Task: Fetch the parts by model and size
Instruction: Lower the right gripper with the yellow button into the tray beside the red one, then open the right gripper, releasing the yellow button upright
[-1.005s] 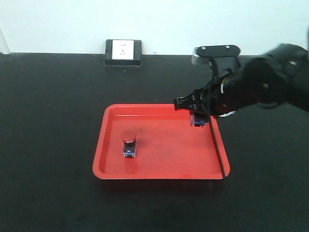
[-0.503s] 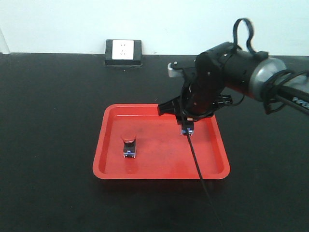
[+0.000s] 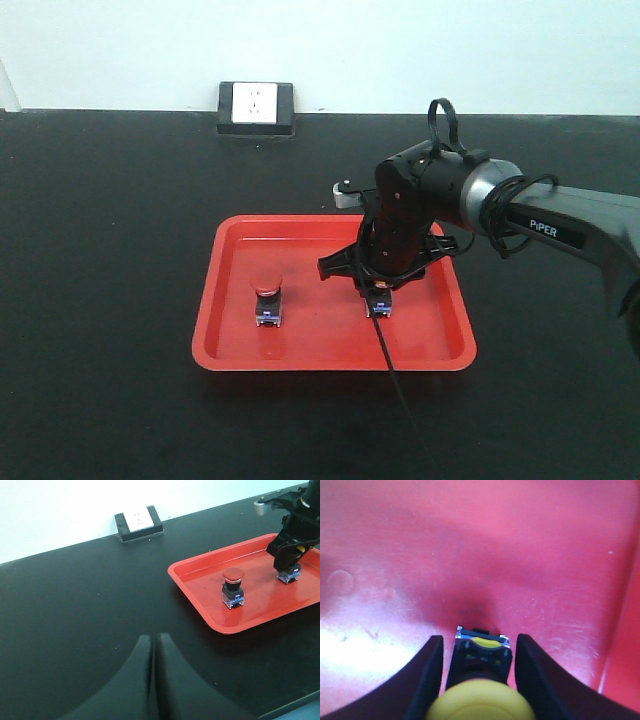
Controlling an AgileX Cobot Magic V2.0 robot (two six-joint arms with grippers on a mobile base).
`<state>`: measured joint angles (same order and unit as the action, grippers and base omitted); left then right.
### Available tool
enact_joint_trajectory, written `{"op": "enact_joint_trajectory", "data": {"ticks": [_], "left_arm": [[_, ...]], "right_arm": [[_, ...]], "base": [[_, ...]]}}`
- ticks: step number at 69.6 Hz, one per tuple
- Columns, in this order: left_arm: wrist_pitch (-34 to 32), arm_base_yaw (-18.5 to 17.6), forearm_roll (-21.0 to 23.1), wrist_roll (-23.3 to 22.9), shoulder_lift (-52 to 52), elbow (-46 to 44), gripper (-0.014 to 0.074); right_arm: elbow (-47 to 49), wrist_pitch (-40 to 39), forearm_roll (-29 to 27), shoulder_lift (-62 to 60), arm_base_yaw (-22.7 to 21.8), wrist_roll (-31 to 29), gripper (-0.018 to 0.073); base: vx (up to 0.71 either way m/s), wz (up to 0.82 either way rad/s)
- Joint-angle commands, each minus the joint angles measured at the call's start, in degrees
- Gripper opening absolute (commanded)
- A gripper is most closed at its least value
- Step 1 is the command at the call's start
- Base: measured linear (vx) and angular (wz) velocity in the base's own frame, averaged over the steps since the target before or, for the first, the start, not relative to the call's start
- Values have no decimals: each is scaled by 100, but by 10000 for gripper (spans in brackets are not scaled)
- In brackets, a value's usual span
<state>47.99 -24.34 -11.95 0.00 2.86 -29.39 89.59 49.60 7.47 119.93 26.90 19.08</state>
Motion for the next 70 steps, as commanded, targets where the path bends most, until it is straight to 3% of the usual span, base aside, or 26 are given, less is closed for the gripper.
{"op": "enact_joint_trajectory", "data": {"ticks": [1,11,20,49,57,70], "left_arm": [[-373,-6,-7,0,86,-124,-3],[-373,-6,-7,0,86,-124,-3],[-349,-6,-7,0,86,-124,-3],[-81,-6,-7,0,86,-124,-3],[-81,-6,-7,0,86,-124,-3],[-81,-6,-7,0,86,-124,-3]], "right_arm": [[187,-190,63,-300,-15,-51,-2],[187,-224,64,-300,-15,-51,13],[187,-191,58,-300,-15,-51,79],[187,-159,28,-354,-15,-51,650],[187,-159,33,-445,-15,-51,694],[139,18,24,-637,-7,-31,657]], "base": [[0,0],[0,0],[0,0],[0,0],[0,0],[0,0]]}}
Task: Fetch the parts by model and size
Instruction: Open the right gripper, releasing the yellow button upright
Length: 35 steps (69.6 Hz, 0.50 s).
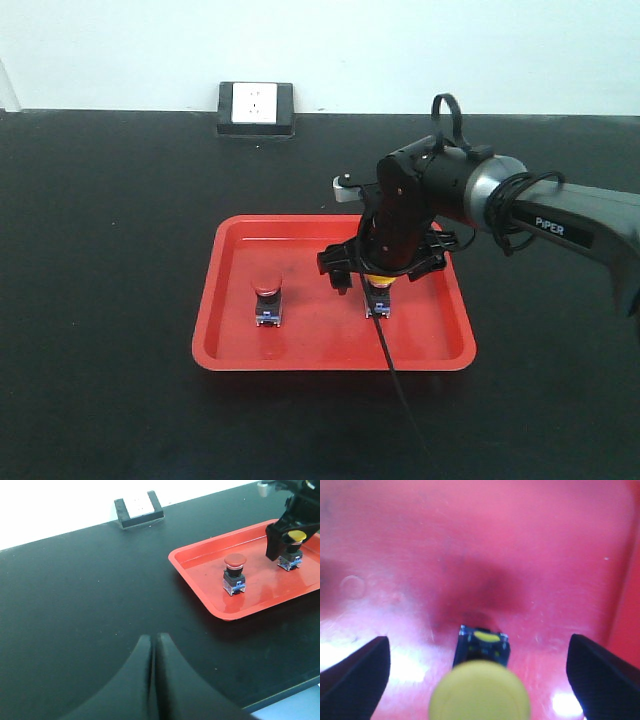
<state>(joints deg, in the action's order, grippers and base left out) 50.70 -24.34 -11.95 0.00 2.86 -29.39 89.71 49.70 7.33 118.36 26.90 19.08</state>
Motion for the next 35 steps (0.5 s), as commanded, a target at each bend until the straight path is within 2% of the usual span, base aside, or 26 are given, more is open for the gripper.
{"op": "enact_joint_trajectory", "data": {"ticks": [1,8,16,35], "left_arm": [[-352,-6,-7,0,86,-124,-3],[-353,-6,0,0,86,-124,-3],[-353,-6,0,0,86,-124,-3],[-358,-6,0,0,86,-124,-3]], "right_arm": [[105,7,39,-502,-7,-30,651],[-191,-133,39,-748,-7,24,610],[-808,-660,57,-1202,-7,88,574],[-2451,-2024,142,-2669,-13,83,568]], "base": [[0,0],[0,0],[0,0],[0,0]]}}
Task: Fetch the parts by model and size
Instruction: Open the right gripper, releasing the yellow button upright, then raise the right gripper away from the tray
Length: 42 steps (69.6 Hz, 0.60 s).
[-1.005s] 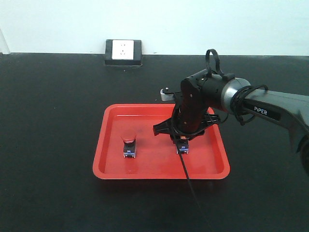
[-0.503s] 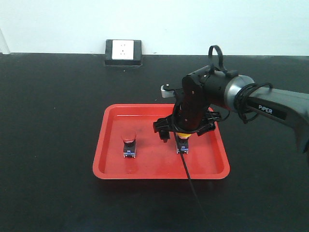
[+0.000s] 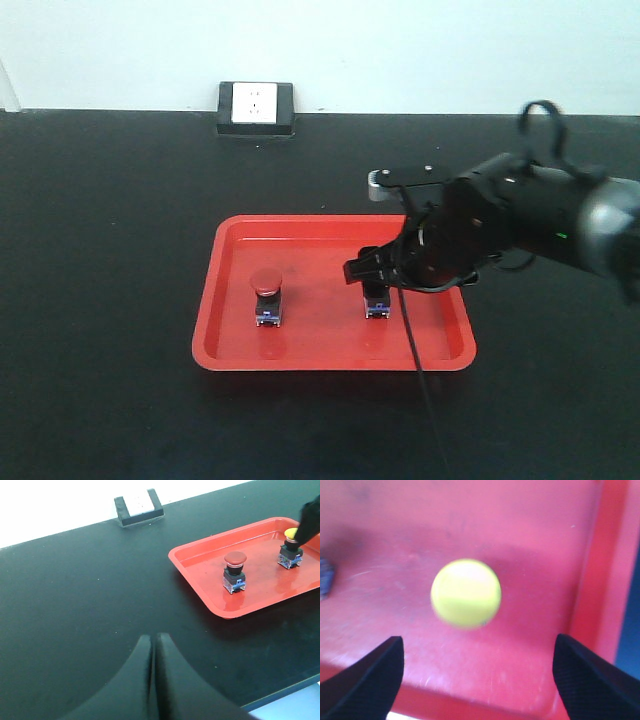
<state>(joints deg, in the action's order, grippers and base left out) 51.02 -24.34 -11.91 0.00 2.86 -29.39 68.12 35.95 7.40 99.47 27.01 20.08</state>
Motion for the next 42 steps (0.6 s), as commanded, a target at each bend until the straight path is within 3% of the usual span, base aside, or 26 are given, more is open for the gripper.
{"op": "enact_joint_trajectory", "data": {"ticks": [1,25,42], "left_arm": [[-390,-6,-5,0,86,-124,-3],[-407,-6,-5,0,86,-124,-3],[-413,-6,-5,0,86,-124,-3]], "right_arm": [[-407,-736,165,-873,-24,-16,568],[-2221,-1863,951,-3437,-24,-22,548],[-3284,-1921,1105,-5414,-24,-47,435]], "base": [[0,0],[0,0],[0,0]]}}
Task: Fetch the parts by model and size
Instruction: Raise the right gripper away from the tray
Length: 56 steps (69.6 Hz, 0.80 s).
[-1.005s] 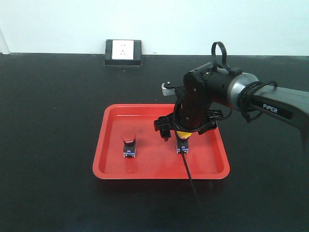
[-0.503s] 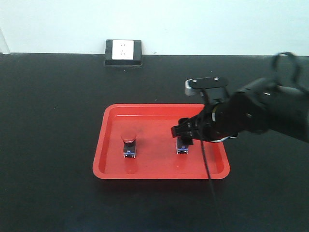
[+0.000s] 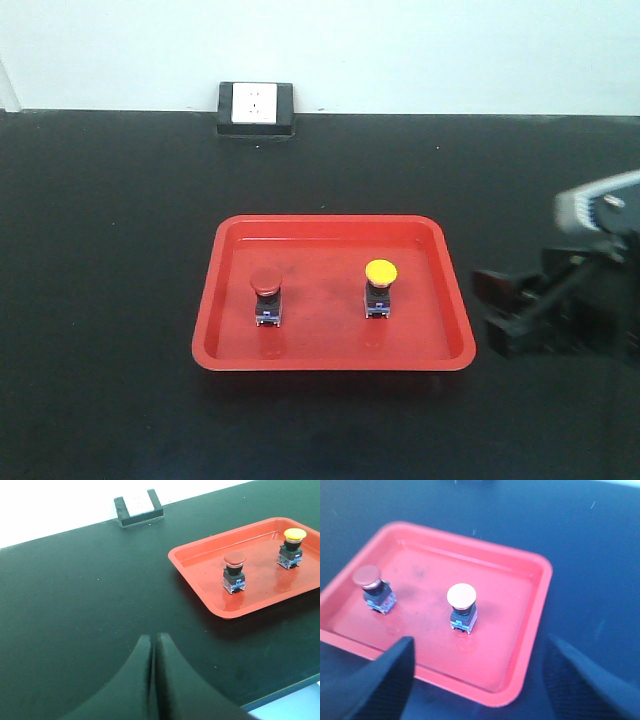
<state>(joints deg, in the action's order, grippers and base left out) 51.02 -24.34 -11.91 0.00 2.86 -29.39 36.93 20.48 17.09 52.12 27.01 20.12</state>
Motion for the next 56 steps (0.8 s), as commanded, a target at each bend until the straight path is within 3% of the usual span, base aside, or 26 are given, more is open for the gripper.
{"op": "enact_joint_trajectory", "data": {"ticks": [1,8,25,39,56], "left_arm": [[-419,-6,-5,0,86,-124,-3],[-429,-6,-5,0,86,-124,-3],[-429,-6,-5,0,86,-124,-3],[-429,-6,-5,0,86,-124,-3],[-430,-6,-5,0,86,-124,0]], "right_arm": [[-212,-365,137,-789,-24,-57,426],[-530,-355,141,-1536,-24,-100,340],[-1211,-53,124,-3017,-24,-156,-16],[-1371,596,48,-3703,-24,-156,-9],[-1371,728,118,-3934,-24,-156,-8]], "base": [[0,0],[0,0],[0,0],[0,0],[0,0]]}}
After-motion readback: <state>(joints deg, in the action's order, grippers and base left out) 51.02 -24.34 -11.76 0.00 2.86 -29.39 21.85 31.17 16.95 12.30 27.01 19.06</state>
